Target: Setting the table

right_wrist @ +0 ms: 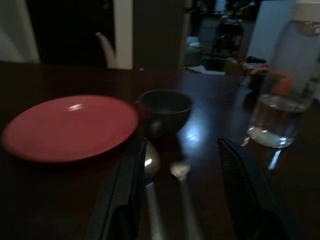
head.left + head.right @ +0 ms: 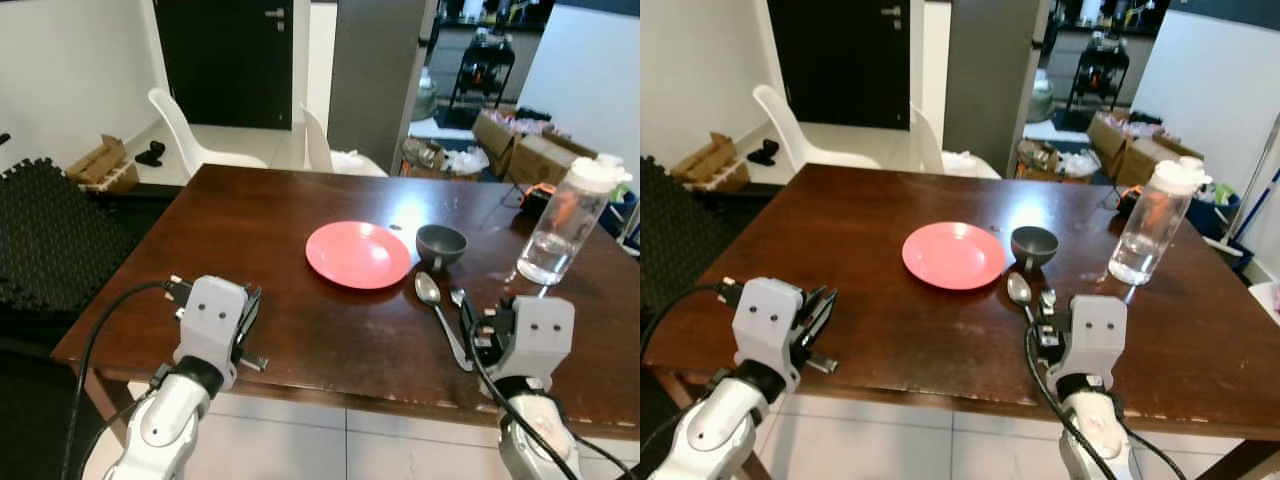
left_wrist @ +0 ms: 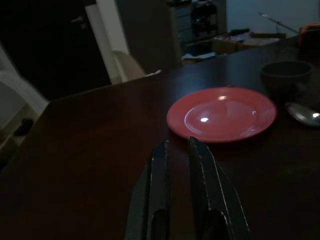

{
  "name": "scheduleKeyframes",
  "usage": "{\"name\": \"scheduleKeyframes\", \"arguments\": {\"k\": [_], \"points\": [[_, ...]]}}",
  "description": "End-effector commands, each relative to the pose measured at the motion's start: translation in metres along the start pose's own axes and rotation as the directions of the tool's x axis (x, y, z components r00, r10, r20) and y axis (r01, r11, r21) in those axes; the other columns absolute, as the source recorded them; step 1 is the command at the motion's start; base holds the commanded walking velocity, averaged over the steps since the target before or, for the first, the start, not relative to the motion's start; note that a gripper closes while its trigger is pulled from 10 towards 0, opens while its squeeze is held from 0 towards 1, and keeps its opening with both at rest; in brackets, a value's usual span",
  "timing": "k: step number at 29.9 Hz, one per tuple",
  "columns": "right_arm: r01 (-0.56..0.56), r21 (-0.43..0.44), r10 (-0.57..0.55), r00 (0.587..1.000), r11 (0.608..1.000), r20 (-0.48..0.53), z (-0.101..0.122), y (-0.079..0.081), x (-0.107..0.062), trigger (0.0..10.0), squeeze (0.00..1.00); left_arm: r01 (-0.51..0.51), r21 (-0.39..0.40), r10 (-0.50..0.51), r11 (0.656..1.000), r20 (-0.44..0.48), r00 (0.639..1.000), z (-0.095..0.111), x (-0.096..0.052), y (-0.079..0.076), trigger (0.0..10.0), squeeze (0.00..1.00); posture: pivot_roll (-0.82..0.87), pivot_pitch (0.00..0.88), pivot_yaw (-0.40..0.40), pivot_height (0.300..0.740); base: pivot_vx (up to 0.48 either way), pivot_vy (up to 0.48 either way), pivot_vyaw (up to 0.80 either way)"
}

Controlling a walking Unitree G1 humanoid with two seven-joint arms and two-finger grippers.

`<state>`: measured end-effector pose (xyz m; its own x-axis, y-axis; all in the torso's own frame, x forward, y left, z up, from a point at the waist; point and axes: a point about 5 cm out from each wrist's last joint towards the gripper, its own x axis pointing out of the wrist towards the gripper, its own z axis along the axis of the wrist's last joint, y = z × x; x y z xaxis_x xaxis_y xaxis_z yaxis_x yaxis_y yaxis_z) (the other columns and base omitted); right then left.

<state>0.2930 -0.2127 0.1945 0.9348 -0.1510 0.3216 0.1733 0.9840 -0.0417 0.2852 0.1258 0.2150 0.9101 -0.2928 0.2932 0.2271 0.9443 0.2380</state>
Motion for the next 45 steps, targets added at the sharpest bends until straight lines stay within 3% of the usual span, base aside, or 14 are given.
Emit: {"name": "scheduleKeyframes", "arguments": {"k": [1,26,30,41,45], "points": [[0.023,-0.013,-0.023,1.0,1.0,-0.021,-0.003,-0.008,-0.002,10.0,0.0,0.023,-0.004,-0.023,1.0,-0.014,1.0,-0.002,0.0,-0.007,10.0,0.0,0.01,0.12,0.062,0.74,0.48,0.0,0.0],[0.012,-0.018,-0.014,0.991,1.0,-0.133,-0.022,-0.01,-0.009,10.0,0.0,0.138,-0.028,-0.139,0.99,-0.021,0.99,-0.003,0.0,-0.025,10.0,0.0,0.0,0.113,0.079,0.74,0.462,0.0,0.0],[-0.02,-0.026,0.016,0.989,0.999,-0.15,-0.022,-0.006,-0.009,10.0,0.0,0.2,-0.08,-0.206,0.976,-0.07,0.976,-0.009,-0.01,-0.023,10.0,0.0,0.01,0.108,0.078,0.74,0.0,0.0,0.0],[0.001,-0.044,-0.005,0.995,0.999,-0.102,-0.008,-0.004,-0.01,10.0,0.0,0.217,-0.04,-0.221,0.975,-0.134,0.966,-0.022,-0.019,-0.008,10.0,0.0,0.01,0.105,0.078,0.74,0.0,0.0,0.0],[0.054,-0.112,-0.06,0.997,0.992,-0.049,0.005,-0.006,-0.01,10.0,0.0,0.238,-0.026,-0.24,0.971,-0.155,0.958,-0.025,-0.021,-0.003,10.0,0.0,0.0,0.106,0.078,0.74,0.0,0.0,0.0]]}}
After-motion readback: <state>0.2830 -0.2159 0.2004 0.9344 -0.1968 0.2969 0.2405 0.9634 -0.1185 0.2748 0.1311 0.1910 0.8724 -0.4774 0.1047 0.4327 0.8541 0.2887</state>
